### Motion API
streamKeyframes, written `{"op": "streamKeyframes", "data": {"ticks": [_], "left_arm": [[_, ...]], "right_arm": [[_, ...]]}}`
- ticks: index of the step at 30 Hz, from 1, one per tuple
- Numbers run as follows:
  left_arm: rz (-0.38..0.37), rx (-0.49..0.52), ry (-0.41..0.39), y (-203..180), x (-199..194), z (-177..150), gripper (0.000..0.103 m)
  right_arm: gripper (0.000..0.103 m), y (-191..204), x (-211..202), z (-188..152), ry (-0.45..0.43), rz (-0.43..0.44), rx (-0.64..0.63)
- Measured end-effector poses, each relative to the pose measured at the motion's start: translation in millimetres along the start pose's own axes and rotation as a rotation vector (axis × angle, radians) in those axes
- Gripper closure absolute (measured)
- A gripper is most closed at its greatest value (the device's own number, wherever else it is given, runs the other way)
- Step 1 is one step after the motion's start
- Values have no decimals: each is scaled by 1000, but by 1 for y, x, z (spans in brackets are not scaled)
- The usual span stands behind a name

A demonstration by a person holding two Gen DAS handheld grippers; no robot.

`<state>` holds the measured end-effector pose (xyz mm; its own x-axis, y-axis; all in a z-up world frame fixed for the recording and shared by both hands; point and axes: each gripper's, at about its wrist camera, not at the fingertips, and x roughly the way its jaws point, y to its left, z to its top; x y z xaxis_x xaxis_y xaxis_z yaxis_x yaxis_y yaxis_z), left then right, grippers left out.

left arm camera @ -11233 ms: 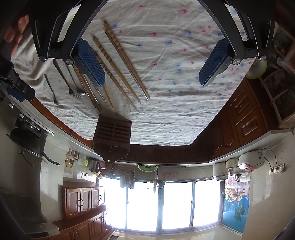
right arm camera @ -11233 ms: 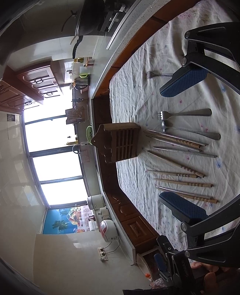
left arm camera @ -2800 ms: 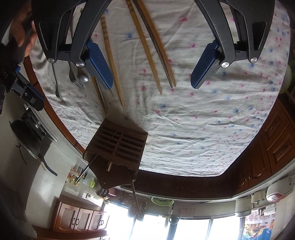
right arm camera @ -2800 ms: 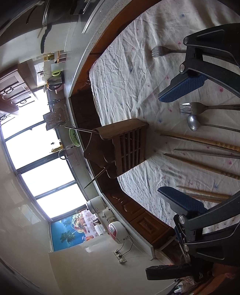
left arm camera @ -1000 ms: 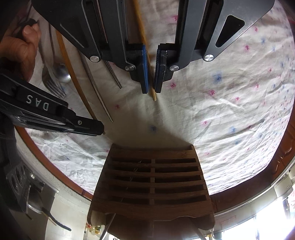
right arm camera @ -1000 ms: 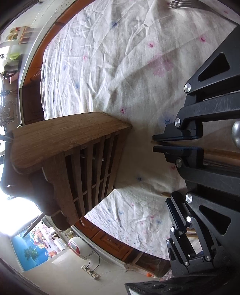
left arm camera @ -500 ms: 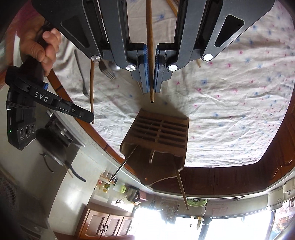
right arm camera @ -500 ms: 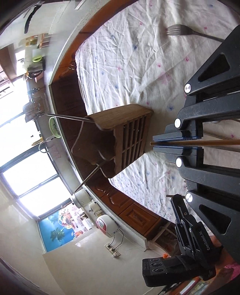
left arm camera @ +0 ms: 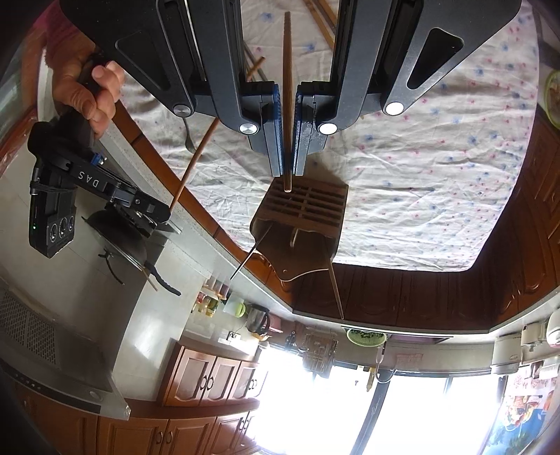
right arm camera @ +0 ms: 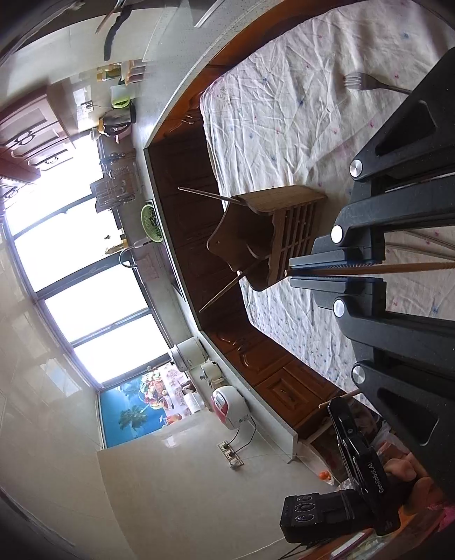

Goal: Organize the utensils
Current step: 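Carry the left tool's chopstick into the holder while the right tool inserts its chopstick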

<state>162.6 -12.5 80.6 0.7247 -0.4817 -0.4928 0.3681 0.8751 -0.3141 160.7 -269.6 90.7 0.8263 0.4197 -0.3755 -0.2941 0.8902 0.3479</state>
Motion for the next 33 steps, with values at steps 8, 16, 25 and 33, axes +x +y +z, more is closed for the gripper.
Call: {"op": "streamKeyframes", "data": {"ticks": [8, 16, 25, 33], "left_arm": [[11, -14, -53, 6, -13, 7, 99], [27, -7, -119, 6, -19, 23, 99], [41, 4, -229, 5, -23, 57, 99], [70, 29, -349, 1, -11, 106, 99]], "right_arm": [[100, 10, -11, 8, -55, -13, -32], [100, 9, -13, 17, -88, -18, -29], [100, 5, -13, 36, -137, -38, -33], [100, 3, -16, 75, -246, -79, -57]]}}
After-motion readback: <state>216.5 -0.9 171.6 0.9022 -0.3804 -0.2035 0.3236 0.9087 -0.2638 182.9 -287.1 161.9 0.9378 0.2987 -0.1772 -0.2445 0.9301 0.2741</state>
